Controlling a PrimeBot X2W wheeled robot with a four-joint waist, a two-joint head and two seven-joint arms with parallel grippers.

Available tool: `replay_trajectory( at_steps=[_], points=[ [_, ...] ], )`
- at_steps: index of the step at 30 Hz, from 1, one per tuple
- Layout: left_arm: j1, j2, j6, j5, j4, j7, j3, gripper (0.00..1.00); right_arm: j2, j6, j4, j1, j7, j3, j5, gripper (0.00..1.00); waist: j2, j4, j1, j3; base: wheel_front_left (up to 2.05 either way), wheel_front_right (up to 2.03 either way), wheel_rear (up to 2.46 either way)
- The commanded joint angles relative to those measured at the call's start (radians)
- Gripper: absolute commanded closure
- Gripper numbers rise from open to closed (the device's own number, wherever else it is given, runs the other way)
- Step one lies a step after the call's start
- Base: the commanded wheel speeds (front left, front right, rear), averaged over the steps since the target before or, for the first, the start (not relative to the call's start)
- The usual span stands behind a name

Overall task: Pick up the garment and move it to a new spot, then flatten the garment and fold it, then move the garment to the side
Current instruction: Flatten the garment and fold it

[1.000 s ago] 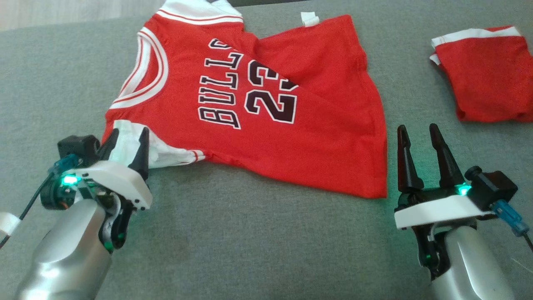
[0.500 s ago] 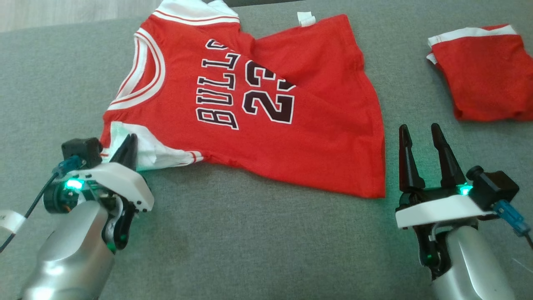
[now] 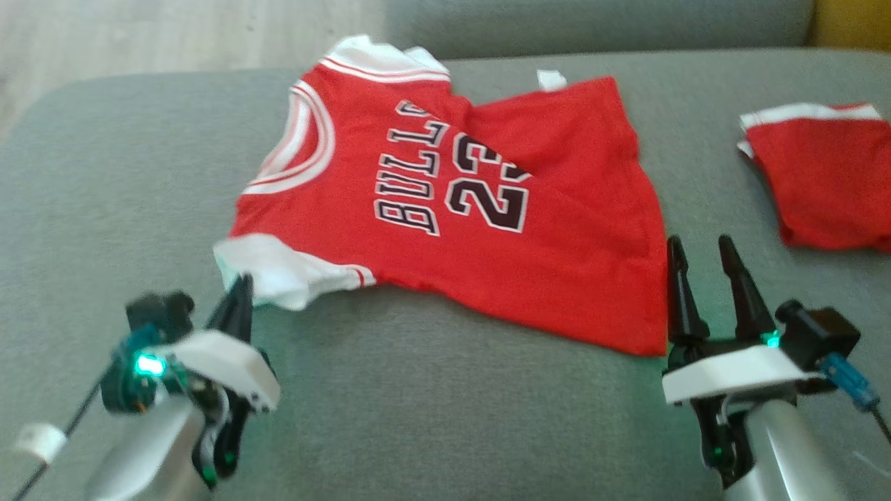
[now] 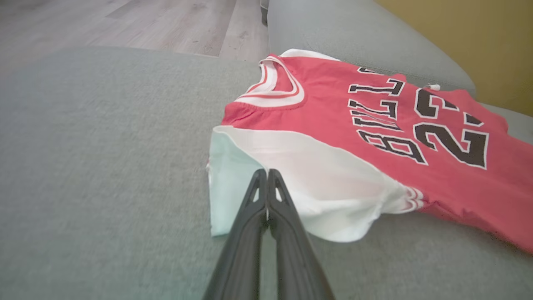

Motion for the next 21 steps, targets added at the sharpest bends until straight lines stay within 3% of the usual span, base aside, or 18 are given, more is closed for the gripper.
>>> replay_trajectory(
  at_steps=[1, 5, 6, 7, 8, 9, 17, 21],
  points=[
    [-0.003, 0.039, 0.013, 0.0, -0.045, 0.0, 0.03, 1.0, -0.002, -0.001, -0.02, -0.001, -0.011, 0.025, 0.003, 0.0, -0.0001, 0.044, 0.0001, -0.039, 0.0, 0.0, 0.0],
    [0.057, 0.047, 0.042, -0.002, -0.082, 0.023, 0.014, 1.0, -0.002, -0.001, -0.005, 0.004, -0.011, 0.035, 0.006, 0.0, -0.0001, 0.078, 0.0001, -0.067, 0.0, 0.0, 0.0],
    [0.069, 0.05, 0.049, -0.002, -0.089, 0.028, 0.012, 0.72, -0.002, -0.001, -0.003, 0.004, -0.011, 0.037, 0.007, 0.0, -0.0001, 0.085, 0.0001, -0.071, 0.0, 0.0, 0.0],
    [0.08, 0.052, 0.059, -0.002, -0.095, 0.032, 0.011, 0.17, -0.002, -0.001, 0.0, 0.004, -0.011, 0.038, 0.009, 0.0, -0.0001, 0.09, 0.0001, -0.076, 0.0, 0.0, 0.0],
    [0.08, 0.052, 0.059, -0.002, -0.095, 0.032, 0.011, 0.17, -0.002, -0.001, 0.0, 0.004, -0.011, 0.038, 0.009, 0.0, -0.0001, 0.09, 0.0001, -0.076, 0.0, 0.0, 0.0],
    [0.091, 0.055, 0.067, -0.001, -0.101, 0.037, 0.008, 0.0, -0.002, -0.001, 0.003, 0.005, -0.011, 0.039, 0.01, 0.0, -0.0001, 0.095, 0.0001, -0.081, 0.0, 0.0, 0.0],
    [0.16, 0.093, 0.112, -0.007, -0.131, 0.056, 0.011, 0.0, -0.002, -0.001, 0.022, 0.014, -0.011, 0.052, 0.018, 0.0, -0.0001, 0.104, 0.0001, -0.11, 0.0, 0.0, 0.0],
    [0.164, 0.113, 0.139, 0.003, -0.171, -0.034, 0.056, 0.0, -0.002, -0.001, 0.019, 0.017, -0.011, 0.058, 0.021, 0.0, -0.0001, 0.091, 0.0001, -0.124, 0.0, 0.0, 0.0]
  ],
)
